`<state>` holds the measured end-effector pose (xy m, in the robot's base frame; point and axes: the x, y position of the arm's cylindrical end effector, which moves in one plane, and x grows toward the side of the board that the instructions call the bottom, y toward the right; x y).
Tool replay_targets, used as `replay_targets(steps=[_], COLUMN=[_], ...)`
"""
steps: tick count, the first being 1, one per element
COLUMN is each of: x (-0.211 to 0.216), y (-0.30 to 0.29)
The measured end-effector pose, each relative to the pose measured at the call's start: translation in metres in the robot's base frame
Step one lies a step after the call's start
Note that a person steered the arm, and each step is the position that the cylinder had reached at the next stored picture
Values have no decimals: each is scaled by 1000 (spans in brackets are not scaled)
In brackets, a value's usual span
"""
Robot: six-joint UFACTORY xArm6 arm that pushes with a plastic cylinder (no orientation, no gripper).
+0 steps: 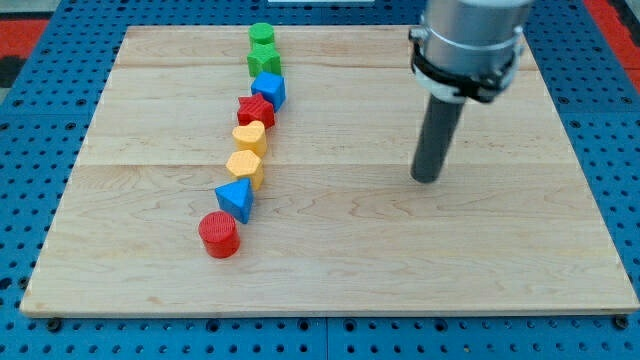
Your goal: Push the red star to the top left of the board
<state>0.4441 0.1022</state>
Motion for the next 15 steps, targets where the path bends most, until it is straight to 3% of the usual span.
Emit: replay_targets(steps=[2,3,4,5,6,8,11,15], x=[-77,-76,-64,-66,-89,-84,-169,-197], y=[-142,-193,-196,-261,-278,-332,-326,-299])
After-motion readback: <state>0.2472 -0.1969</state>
